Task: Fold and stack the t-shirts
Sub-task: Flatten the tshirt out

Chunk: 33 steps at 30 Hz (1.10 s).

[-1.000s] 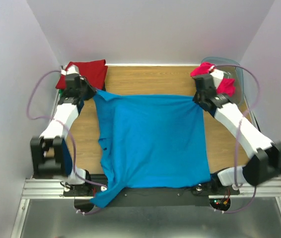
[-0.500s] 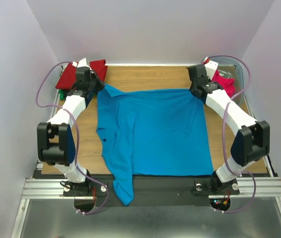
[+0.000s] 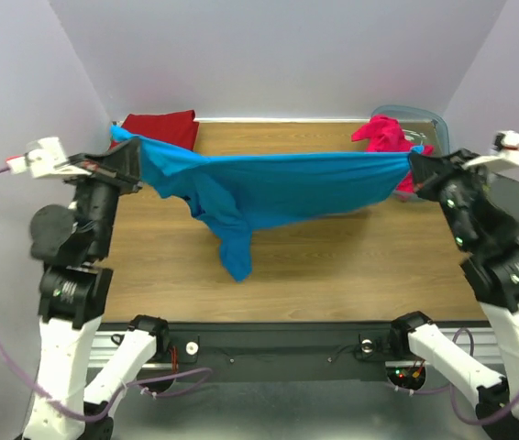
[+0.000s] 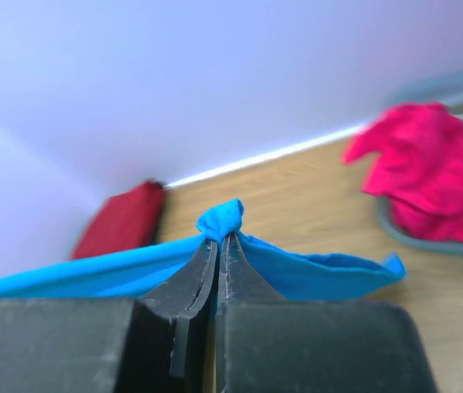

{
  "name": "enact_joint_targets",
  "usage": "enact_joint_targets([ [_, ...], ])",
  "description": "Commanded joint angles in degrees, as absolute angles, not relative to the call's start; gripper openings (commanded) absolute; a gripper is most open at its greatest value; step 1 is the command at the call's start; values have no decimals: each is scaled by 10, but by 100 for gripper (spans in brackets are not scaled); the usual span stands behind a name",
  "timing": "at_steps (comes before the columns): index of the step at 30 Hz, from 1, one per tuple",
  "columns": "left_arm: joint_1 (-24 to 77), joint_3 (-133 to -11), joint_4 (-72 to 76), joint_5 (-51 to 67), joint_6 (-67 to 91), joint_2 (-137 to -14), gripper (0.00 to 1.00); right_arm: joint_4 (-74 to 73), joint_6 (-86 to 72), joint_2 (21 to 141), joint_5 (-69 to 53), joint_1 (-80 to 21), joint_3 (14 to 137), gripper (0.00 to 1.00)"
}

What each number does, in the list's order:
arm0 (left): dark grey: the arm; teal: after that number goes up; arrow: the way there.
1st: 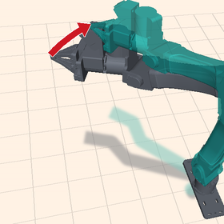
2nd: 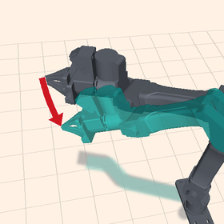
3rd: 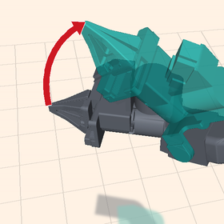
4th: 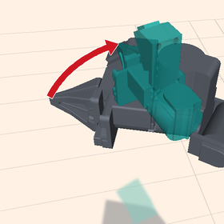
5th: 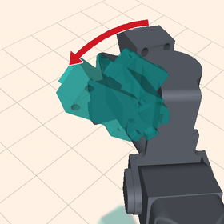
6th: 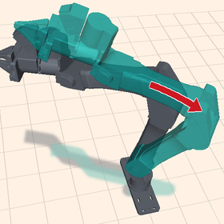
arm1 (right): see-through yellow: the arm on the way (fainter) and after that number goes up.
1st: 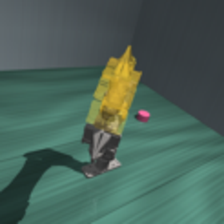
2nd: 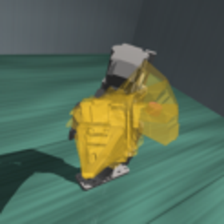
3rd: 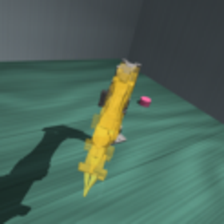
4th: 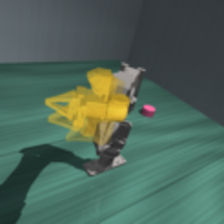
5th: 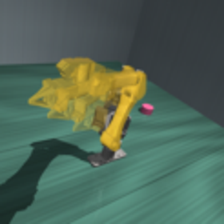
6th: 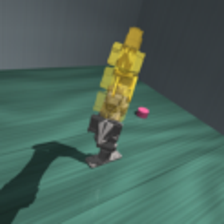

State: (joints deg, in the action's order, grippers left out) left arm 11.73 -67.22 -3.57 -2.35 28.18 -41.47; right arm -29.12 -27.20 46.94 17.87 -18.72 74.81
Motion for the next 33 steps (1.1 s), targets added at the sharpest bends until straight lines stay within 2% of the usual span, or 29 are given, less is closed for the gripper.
enact_joint_targets([
  [1, 121, -747, -127, -67, 288, -403, 0, -312, -256, 437, 47, -182, 810, 0],
  [6, 121, -852, -178, -23, 277, -359, 0, -356, -244, 422, 14, -183, 910, 0],
  [13, 106, -1000, -218, 55, 251, -343, 0, -374, -243, 406, -117, -183, 995, 0],
  [15, 85, -1063, -242, 63, 243, -354, 0, -378, -246, 400, -116, -183, 1010, 0],
  [19, 50, -1107, -255, 98, 237, -375, 0, -379, -249, 389, -92, -182, 1016, 0],
  [21, 43, -1100, -254, 108, 241, -389, 0, -379, -247, 390, -79, -184, 1013, 0],
  [26, 41, -986, -204, 70, 246, -420, 0, -376, -243, 402, -7, -183, 951, 1],
  [29, 41, -888, -137, 73, 229, -454, 0, -367, -253, 413, 87, -184, 876, 0],
  [33, 41, -761, 21, 105, 208, -518, 0, -324, -281, 453, 199, -183, 758, 0],
])
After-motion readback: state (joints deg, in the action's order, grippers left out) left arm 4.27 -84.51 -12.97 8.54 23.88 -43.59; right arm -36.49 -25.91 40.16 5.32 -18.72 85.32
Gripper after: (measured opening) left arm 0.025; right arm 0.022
